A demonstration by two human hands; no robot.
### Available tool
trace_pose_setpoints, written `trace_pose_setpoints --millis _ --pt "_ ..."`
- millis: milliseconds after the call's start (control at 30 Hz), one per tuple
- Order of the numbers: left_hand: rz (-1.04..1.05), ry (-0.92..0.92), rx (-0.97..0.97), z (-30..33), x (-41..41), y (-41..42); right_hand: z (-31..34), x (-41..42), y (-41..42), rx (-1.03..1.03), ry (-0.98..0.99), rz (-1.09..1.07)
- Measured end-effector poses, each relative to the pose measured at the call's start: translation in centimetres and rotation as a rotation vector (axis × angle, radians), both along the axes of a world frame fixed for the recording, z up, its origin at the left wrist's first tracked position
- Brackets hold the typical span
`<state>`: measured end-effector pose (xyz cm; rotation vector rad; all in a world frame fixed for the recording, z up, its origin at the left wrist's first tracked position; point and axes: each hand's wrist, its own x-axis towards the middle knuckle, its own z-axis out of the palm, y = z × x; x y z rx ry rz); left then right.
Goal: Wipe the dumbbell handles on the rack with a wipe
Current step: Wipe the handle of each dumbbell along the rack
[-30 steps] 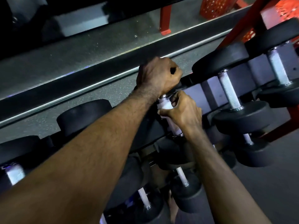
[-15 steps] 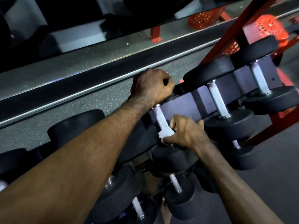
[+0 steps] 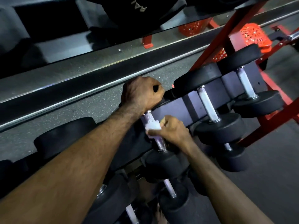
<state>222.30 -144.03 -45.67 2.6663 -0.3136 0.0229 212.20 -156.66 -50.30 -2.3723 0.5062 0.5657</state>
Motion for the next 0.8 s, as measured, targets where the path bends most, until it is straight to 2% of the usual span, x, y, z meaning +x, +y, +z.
trace_pose_setpoints --millis 100,200,367,433,567,800 --pt "0.007 0.008 -0.007 0.3 0.0 0.0 -0.7 2.0 0.3 0.337 -0.084 -0.166" --pt "0.006 0.025 -0.018 0.5 -0.1 0.0 -1.6 0.1 -0.7 0.465 -0.083 -0.242" --pt "0.015 0.01 0.027 0.2 -0.2 0.0 -1.0 0.4 -0.4 0.181 -0.341 -0.131" --pt "0.009 0.023 0.03 0.3 -0.1 -0.1 -0.5 0.9 0.0 0.167 -0.403 -0.081" --pt "0.006 0.018 0.034 0.3 -0.1 -0.1 -1.0 -2.4 0.3 0.184 -0.295 -0.065" --pt "0.017 0.039 0.02 0.7 -0.3 -0.1 1.6 -0.5 2.0 0.132 -0.332 -0.077"
